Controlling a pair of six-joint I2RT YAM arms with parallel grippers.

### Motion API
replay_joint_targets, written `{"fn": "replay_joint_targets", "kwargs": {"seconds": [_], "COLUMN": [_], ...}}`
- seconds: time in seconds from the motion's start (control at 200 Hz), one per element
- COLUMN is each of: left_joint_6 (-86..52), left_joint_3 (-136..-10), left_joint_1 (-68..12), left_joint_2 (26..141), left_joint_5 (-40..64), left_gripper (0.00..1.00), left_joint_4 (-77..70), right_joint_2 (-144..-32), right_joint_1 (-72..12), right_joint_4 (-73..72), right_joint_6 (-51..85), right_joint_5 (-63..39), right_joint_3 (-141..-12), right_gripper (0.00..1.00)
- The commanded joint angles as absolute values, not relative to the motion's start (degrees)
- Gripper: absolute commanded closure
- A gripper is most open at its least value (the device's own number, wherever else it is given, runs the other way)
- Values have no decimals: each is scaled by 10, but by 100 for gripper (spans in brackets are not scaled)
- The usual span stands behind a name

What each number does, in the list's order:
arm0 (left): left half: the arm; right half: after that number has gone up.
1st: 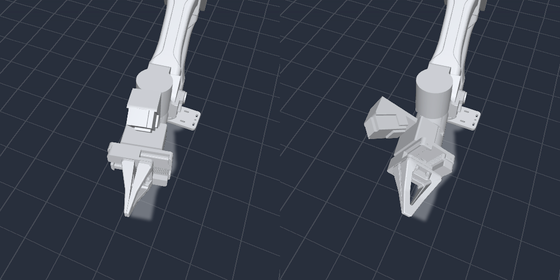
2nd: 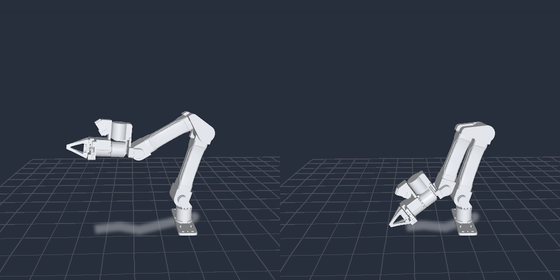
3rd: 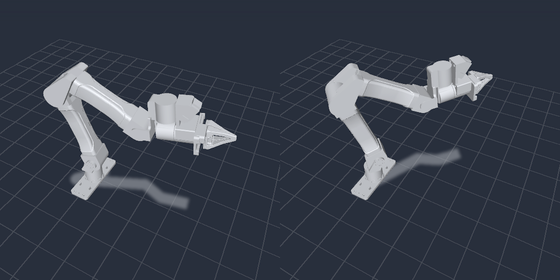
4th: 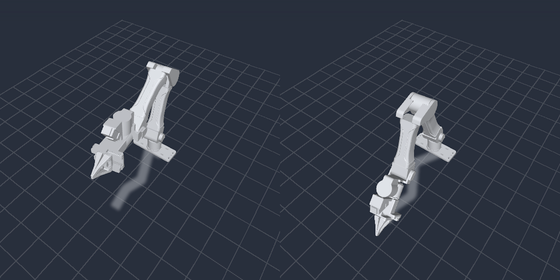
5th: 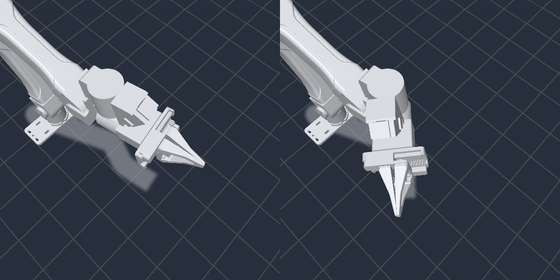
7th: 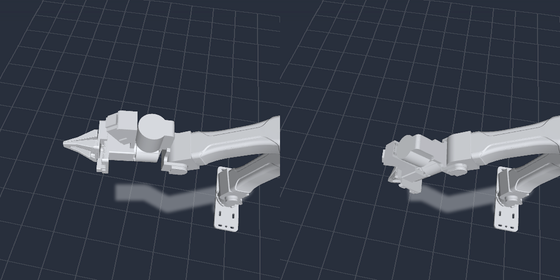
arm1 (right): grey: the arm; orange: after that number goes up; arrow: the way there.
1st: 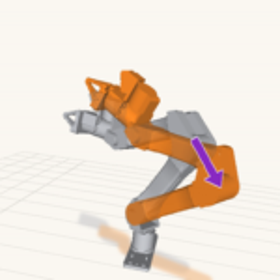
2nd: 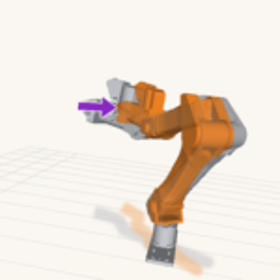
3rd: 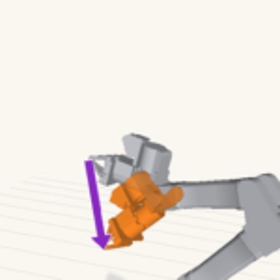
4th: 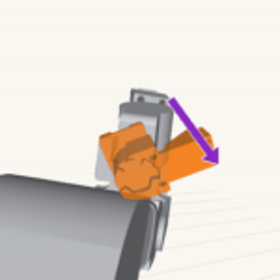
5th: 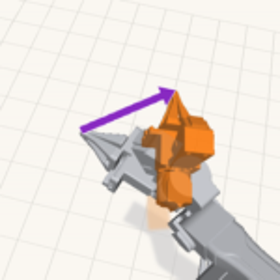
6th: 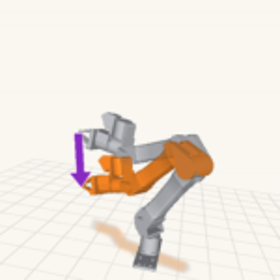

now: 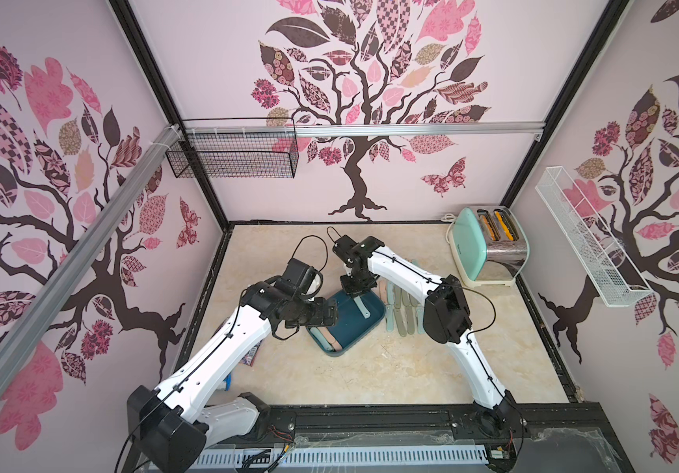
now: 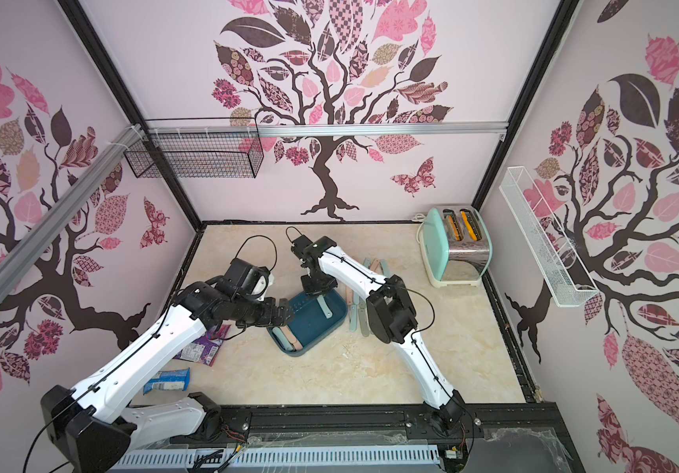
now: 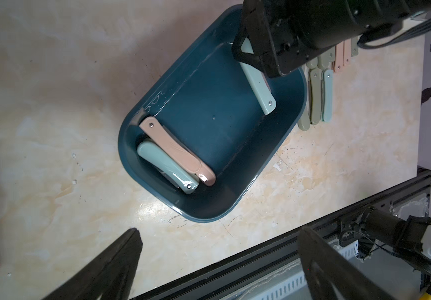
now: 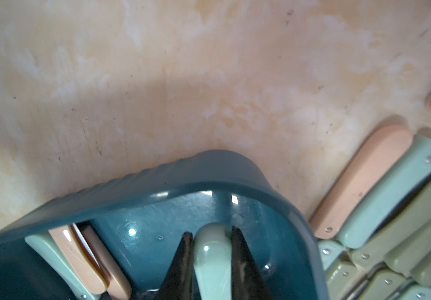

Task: Take the fruit knife out of the storage box
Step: Place the fruit knife at the center of the board.

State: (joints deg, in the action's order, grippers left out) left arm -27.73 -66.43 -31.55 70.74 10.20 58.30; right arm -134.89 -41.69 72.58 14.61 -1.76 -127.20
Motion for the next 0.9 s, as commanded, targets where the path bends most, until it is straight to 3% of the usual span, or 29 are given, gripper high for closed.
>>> {"fn": "replay_joint_targets", "kwargs": {"seconds": [0.0,0.52,0.895], "left_joint_6": [-262,-248,-245], "left_joint_3": [-694,-870,-851], "left_joint_1": [-323,-436,-462], "left_joint_2": [740,968,966], "left_joint_5": [131,167,155], "left_gripper": [2,2,2], "left_joint_4": [543,495,495], "right_joint_2": [-1283,-1059,-1075], "right_joint_1": [-393,-234,-185], "right_joint_4": [716,624,581], "right_joint_6": [159,164,168], "right_joint_5": [-19,-1,2], "right_joint_3": [-1246,-885,-783], "right_gripper": [84,84,85]}}
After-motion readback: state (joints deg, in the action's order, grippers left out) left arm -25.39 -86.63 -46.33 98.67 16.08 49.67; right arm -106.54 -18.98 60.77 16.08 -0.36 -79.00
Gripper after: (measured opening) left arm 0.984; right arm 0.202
